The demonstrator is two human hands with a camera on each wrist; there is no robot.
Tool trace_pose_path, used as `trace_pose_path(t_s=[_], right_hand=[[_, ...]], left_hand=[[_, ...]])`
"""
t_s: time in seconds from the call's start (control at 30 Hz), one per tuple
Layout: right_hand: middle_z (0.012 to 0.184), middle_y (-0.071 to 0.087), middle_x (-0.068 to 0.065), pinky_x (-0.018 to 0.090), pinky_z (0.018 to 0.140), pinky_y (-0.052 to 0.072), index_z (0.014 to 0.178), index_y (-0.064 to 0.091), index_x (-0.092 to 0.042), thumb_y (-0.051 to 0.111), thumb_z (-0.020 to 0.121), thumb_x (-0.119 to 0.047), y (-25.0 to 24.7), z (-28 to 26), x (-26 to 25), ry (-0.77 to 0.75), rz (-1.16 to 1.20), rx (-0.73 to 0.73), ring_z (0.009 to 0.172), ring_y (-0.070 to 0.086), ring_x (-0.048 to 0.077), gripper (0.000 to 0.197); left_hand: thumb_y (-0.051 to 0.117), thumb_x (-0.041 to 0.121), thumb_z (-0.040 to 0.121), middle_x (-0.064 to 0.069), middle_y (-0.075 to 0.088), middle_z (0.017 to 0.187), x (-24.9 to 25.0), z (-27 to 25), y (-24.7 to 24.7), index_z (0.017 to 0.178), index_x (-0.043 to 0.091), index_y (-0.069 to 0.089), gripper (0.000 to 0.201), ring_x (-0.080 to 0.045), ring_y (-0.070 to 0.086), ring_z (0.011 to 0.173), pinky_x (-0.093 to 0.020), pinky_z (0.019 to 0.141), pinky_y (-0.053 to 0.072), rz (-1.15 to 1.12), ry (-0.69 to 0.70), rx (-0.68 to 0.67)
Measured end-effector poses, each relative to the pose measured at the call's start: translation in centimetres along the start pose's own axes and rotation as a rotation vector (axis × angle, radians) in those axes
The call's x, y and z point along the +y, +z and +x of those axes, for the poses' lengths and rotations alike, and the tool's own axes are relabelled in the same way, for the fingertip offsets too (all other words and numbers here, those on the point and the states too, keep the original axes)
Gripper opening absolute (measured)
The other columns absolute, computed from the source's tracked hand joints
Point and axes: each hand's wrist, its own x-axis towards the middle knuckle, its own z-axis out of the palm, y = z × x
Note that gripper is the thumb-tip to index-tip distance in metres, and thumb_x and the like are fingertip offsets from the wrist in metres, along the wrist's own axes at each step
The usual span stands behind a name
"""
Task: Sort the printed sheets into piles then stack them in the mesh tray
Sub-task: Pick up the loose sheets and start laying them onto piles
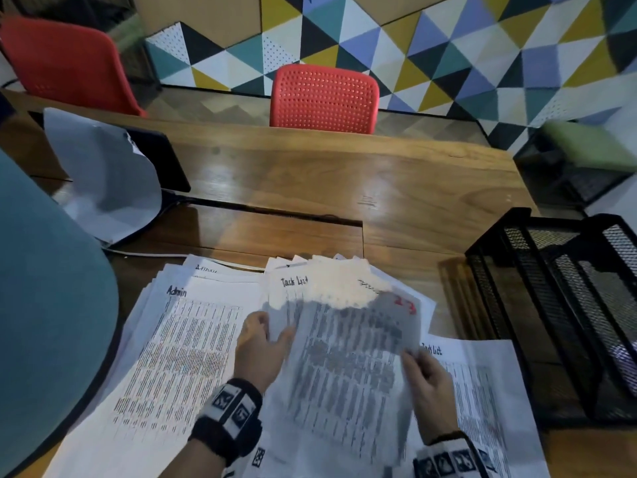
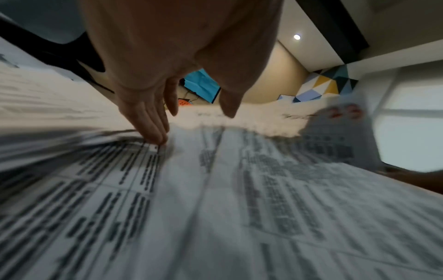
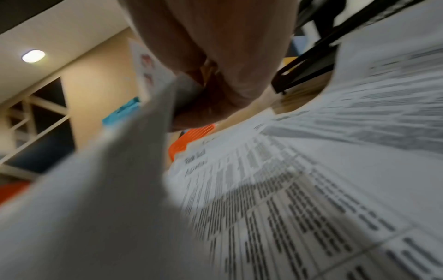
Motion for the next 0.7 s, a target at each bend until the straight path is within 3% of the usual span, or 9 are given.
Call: trace_pose_path(t_s=[0.1, 0.2, 0.27, 0.33, 0.4, 0.47, 0.53, 0.6, 0.7], right_hand=[[0.101, 0.073, 0.016, 0.038, 0.077, 0.058, 0.105, 0.068, -0.005, 0.063, 0.088, -0.015, -2.6, -0.2, -0.6, 0.107, 0.225, -0.028, 0.089, 0.067, 0.029, 0.02], [0.099, 0.074, 0.013, 0.038, 0.073, 0.059, 0.112, 0.067, -0.007, 0.08, 0.067, -0.04, -3.6, -0.3, -0.7, 0.147, 0.239, -0.098, 0.085, 0.07, 0.028, 0.057], [0.106, 0.073, 0.008, 0.045, 0.082, 0.056, 0.122, 0.061, -0.013, 0.07, 0.081, -0.027, -3.2, -0.4, -0.5, 0.089, 0.139, -0.09, 0.093, 0.069, 0.029, 0.045], [0.106, 0.073, 0.0, 0.042, 0.084, 0.055, 0.122, 0.059, -0.017, 0.067, 0.086, -0.013, -2.7, -0.4, -0.2, -0.008, -0.002, -0.035, 0.099, 0.068, 0.025, 0.037], [0.099, 0.074, 0.0, 0.035, 0.079, 0.056, 0.113, 0.063, -0.014, 0.072, 0.082, -0.015, -2.3, -0.3, 0.1, -0.03, 0.009, 0.003, 0.096, 0.068, 0.024, 0.033], [0.092, 0.074, 0.005, 0.024, 0.071, 0.056, 0.096, 0.064, -0.004, 0.078, 0.075, -0.034, -1.9, -0.2, 0.1, -0.035, 0.038, 0.025, 0.085, 0.069, 0.015, 0.039], [0.098, 0.07, 0.012, 0.017, 0.065, 0.054, 0.081, 0.055, 0.006, 0.06, 0.089, -0.012, -1.9, 0.0, 0.1, 0.018, 0.154, 0.007, 0.082, 0.069, 0.006, 0.021], [0.1, 0.071, 0.012, 0.02, 0.06, 0.055, 0.069, 0.052, 0.001, 0.038, 0.091, 0.012, -2.1, 0.1, 0.0, 0.088, 0.289, -0.073, 0.092, 0.068, 0.014, 0.028], [0.091, 0.075, 0.008, 0.021, 0.053, 0.053, 0.052, 0.056, -0.006, 0.041, 0.087, 0.005, -1.8, 0.5, -0.4, 0.119, 0.451, -0.115, 0.087, 0.066, 0.026, 0.04]], left_hand=[[0.059, 0.049, 0.092, 0.009, 0.05, 0.122, 1.4, 0.1, -0.2, 0.129, 0.021, 0.045, 0.048, -0.014, 0.051, 0.119, -0.03, 0.098, 0.04, -0.123, 0.005, -0.148], [0.053, 0.036, 0.099, 0.02, 0.065, 0.104, 2.7, -0.8, -0.3, 0.103, 0.032, 0.061, 0.01, -0.001, 0.061, 0.105, -0.025, 0.099, 0.046, -0.254, 0.02, -0.367], [0.057, 0.019, 0.099, 0.006, 0.076, 0.092, 2.3, -0.8, -0.2, 0.101, 0.022, 0.069, 0.012, -0.016, 0.07, 0.1, -0.027, 0.087, 0.055, -0.327, 0.028, -0.397], [0.068, 0.01, 0.091, -0.006, 0.078, 0.1, 1.0, -0.1, 0.1, 0.108, 0.011, 0.071, 0.018, -0.03, 0.072, 0.104, -0.04, 0.089, 0.058, -0.378, 0.023, -0.383], [0.079, 0.009, 0.08, -0.009, 0.078, 0.102, -0.5, 0.5, 0.0, 0.11, 0.009, 0.071, 0.031, -0.03, 0.073, 0.1, -0.048, 0.092, 0.057, -0.394, -0.011, -0.342], [0.086, 0.011, 0.072, -0.01, 0.077, 0.104, -1.4, 0.8, -0.2, 0.113, 0.011, 0.069, 0.045, -0.028, 0.073, 0.1, -0.051, 0.093, 0.056, -0.409, -0.049, -0.325], [0.088, 0.011, 0.067, -0.011, 0.076, 0.106, -2.1, 1.1, -0.4, 0.115, 0.01, 0.067, 0.052, -0.028, 0.073, 0.101, -0.052, 0.095, 0.055, -0.425, -0.069, -0.331], [0.091, 0.017, 0.062, -0.013, 0.076, 0.104, -2.7, 1.6, -0.4, 0.112, 0.008, 0.067, 0.056, -0.03, 0.073, 0.099, -0.053, 0.094, 0.055, -0.418, -0.07, -0.335], [0.095, 0.03, 0.054, -0.012, 0.077, 0.098, -2.8, 1.8, -0.1, 0.104, 0.008, 0.068, 0.061, -0.029, 0.074, 0.094, -0.052, 0.09, 0.057, -0.387, -0.037, -0.279]])
